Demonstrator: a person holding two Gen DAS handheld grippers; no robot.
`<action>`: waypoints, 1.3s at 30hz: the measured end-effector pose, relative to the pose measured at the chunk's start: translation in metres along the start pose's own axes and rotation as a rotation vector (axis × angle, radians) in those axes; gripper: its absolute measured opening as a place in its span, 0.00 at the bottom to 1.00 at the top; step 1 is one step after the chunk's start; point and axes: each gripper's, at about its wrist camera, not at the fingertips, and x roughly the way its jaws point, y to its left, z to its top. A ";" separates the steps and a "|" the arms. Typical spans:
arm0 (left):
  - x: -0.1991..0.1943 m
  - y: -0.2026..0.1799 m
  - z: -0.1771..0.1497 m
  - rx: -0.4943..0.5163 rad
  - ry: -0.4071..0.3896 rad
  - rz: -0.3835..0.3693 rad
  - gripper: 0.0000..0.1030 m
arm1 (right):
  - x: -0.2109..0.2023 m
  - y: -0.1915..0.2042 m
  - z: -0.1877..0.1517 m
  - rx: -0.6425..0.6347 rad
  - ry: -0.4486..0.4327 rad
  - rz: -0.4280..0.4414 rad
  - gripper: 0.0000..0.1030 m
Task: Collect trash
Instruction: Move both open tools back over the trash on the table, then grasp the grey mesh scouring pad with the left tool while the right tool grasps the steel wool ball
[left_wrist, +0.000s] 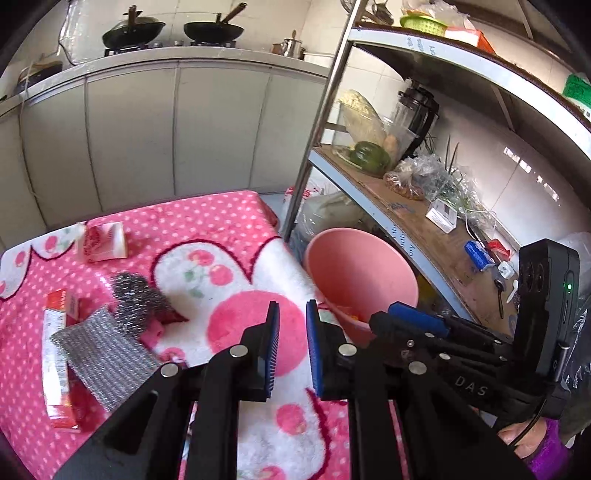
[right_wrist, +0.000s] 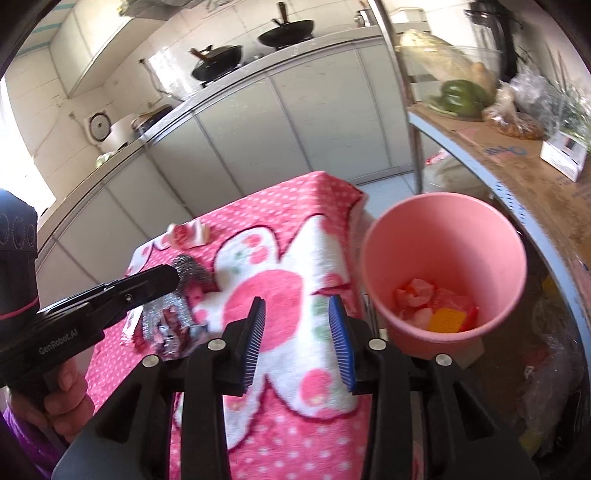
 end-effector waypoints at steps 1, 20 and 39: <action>-0.006 0.008 -0.003 -0.007 -0.007 0.021 0.14 | 0.002 0.008 0.000 -0.015 0.006 0.009 0.37; -0.002 0.156 -0.074 -0.389 0.098 0.113 0.18 | 0.072 0.120 0.017 -0.205 0.163 0.148 0.39; 0.030 0.170 -0.074 -0.426 0.155 0.122 0.20 | 0.146 0.153 0.033 -0.277 0.259 0.121 0.39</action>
